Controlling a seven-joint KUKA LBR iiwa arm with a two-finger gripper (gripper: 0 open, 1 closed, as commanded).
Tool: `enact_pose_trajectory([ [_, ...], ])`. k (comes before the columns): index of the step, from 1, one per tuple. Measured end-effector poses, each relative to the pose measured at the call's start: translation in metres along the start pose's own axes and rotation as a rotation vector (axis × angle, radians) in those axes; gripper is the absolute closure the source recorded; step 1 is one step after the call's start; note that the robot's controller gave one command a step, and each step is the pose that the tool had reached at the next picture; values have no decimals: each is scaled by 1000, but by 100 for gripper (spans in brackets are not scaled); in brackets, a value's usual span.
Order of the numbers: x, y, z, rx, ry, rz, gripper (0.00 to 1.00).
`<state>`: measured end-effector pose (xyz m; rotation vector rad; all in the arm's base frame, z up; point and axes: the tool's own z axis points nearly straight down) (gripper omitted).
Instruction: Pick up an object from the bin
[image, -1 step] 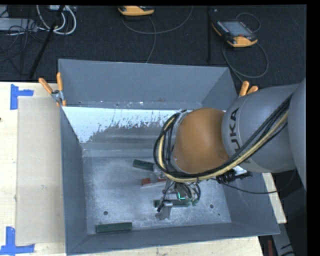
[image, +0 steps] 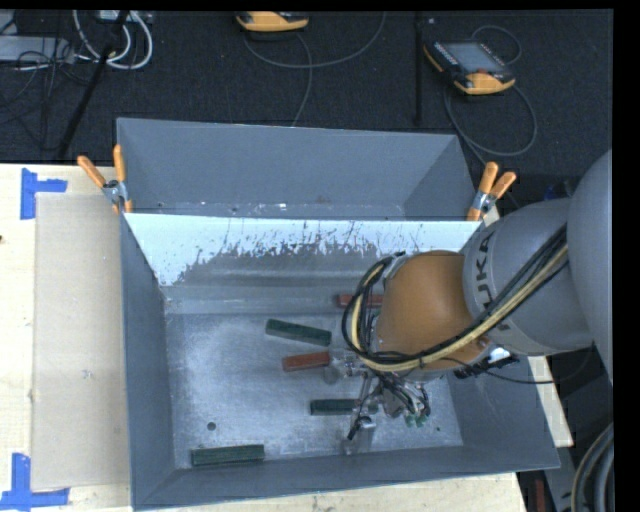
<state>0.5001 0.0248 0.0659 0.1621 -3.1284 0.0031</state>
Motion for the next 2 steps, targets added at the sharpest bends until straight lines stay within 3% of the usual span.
enact_pose_trajectory([
  [1,-2,3,-4,-2,-7,-1,100],
  [2,2,-4,-162,-1,-18,-32,100],
])
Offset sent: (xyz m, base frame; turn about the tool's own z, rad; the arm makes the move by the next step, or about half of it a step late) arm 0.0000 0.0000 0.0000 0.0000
